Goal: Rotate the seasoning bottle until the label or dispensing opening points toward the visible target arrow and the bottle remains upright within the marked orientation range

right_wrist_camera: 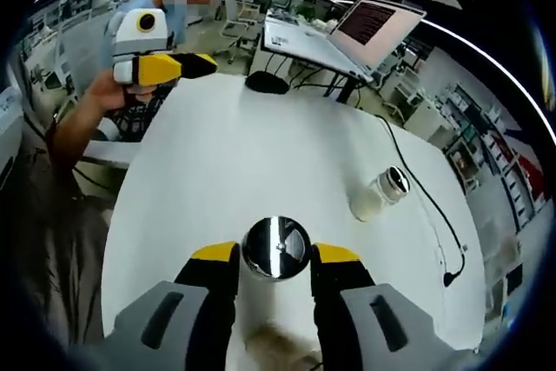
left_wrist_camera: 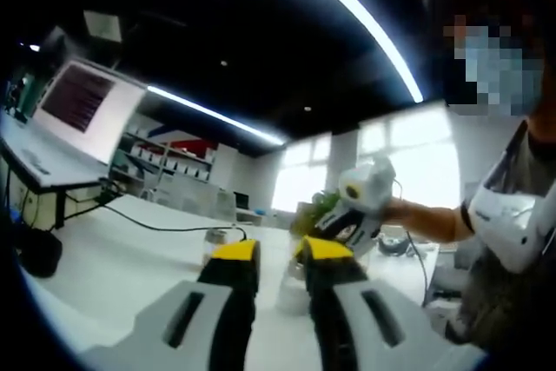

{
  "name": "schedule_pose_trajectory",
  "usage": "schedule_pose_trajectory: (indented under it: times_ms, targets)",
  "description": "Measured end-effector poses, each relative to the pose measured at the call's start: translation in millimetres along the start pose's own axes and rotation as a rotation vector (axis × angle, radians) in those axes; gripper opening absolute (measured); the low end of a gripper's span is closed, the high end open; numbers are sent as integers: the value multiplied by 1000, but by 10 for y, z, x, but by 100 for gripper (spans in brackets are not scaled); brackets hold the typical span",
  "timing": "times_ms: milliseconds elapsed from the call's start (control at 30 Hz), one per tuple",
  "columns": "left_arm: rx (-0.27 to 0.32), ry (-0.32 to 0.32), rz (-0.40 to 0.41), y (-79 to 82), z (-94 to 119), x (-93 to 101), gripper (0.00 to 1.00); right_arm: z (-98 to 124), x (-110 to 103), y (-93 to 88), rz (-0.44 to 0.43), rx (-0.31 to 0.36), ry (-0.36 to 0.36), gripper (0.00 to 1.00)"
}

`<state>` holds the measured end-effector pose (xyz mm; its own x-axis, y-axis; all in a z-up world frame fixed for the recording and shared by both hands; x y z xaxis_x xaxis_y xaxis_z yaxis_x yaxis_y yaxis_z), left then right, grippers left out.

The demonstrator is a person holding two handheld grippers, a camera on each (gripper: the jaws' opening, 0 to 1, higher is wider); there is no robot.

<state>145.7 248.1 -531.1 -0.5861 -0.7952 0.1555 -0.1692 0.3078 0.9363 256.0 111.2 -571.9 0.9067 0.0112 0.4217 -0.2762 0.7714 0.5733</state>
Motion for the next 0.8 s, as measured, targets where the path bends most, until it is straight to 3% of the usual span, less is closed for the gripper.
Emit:
schedule_pose_trajectory:
  times_ms: [67, 233, 300, 400, 567, 600, 667, 733, 800]
  targets:
    - [-5, -2, 1, -17, -9, 3, 21, -9, 5, -59, 47, -25, -8, 34]
    - [-36, -17, 7, -111, -61, 29, 21, 49, 18, -46, 34, 10, -11, 33]
    - [-47, -24, 11, -147, -82, 35, 21, 108, 24, -31, 14, 35, -13, 31]
    - [-66, -35, 21, -217, -118, 45, 21, 229, 89, 42, 12, 113, -70, 27]
    - [-111, -51, 45, -392, -208, 55, 24, 595, 225, 212, -84, 323, -167, 30]
    - [-129, -54, 37, -436, -241, 60, 26, 709, 253, 230, -101, 369, -197, 31]
    - [-167, -54, -67, -485, -312, 70, 32, 964, 256, 219, -139, 444, -240, 31]
    - [-204, -75, -76, -511, -429, 108, 35, 1322, 248, 178, -190, 555, -306, 30]
    - [-220, -110, -86, -490, -560, 119, 36, 1594, 199, 125, -239, 638, -325, 26]
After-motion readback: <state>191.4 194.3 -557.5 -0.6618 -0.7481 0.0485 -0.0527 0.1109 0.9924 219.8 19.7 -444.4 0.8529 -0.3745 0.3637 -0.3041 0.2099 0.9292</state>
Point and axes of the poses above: the point that each gripper's makers call its tool centre point, and the gripper's own axes: z roughly backward along the fingers, x roughly to its right, y roughly out of its top, the point moved 3 cm from there along z, roughly backward along the fingers, and after that the axes turned 7 degrees about -y, right-handed, at the moved point
